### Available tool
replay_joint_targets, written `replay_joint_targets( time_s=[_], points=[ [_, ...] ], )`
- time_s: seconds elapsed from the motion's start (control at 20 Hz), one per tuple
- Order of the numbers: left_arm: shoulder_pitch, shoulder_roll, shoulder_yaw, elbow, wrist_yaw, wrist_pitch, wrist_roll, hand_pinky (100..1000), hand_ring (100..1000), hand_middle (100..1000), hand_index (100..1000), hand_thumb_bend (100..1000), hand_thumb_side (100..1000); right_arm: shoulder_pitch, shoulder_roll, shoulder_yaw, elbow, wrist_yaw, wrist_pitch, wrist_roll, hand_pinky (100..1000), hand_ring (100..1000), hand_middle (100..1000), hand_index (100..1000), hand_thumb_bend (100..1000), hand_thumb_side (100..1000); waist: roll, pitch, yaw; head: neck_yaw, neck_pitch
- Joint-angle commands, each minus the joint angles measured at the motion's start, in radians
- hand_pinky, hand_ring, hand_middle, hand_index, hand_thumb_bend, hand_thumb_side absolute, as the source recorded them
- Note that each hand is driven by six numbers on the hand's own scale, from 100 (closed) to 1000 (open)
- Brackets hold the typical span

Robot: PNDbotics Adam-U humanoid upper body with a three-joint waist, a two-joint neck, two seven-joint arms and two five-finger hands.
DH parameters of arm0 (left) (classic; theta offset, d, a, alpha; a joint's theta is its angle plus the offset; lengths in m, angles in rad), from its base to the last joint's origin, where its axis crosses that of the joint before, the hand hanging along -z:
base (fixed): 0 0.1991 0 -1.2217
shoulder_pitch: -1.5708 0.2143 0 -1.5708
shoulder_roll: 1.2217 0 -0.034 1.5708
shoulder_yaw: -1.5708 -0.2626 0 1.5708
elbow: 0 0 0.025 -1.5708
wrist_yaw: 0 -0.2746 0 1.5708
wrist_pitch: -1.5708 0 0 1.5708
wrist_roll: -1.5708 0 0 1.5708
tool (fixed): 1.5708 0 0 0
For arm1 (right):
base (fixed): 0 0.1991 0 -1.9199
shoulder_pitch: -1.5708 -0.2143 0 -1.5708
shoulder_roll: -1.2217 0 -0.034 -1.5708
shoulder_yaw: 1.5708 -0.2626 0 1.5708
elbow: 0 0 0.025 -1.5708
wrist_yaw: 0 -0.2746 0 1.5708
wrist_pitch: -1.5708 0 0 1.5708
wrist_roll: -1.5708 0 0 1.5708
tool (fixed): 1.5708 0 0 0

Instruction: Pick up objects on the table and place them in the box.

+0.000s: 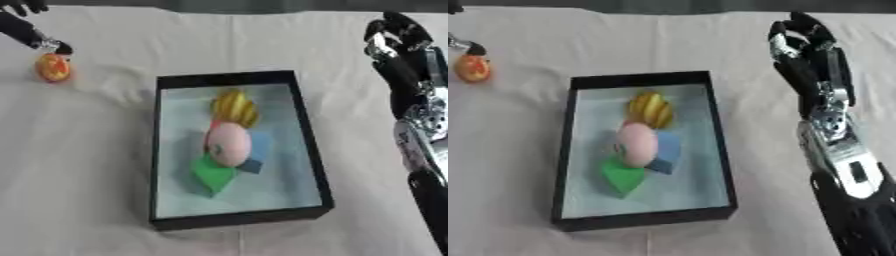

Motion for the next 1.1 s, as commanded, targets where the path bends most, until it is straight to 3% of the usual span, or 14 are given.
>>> replay_joint_targets(
  time_s=[0.05,0.55,1.1],
  points=[
    [-0.014,0.018,0.028,0.019,-0.009,-0.003,-0.013,787,843,799,861,662,411,-0.015,-0.017,-0.007,-0.027,-0.005,0.000,-0.004,800,771,762,827,216,298,0.002,-0.015,-0.001,0.004,-0.016],
    [0.000,0.017,0.066,0.084,-0.061,0.036,0.029,781,838,785,841,629,354,-0.017,-0.016,-0.004,-0.028,-0.004,0.001,-0.002,800,771,762,827,217,298,0.002,-0.013,-0.003,0.032,-0.008],
    [0.017,-0.029,0.072,0.141,-0.099,0.025,0.090,756,820,768,784,618,321,-0.022,-0.008,-0.001,-0.030,-0.006,0.001,0.001,800,771,762,827,218,298,-0.003,-0.010,-0.008,0.042,-0.012]
  ],
)
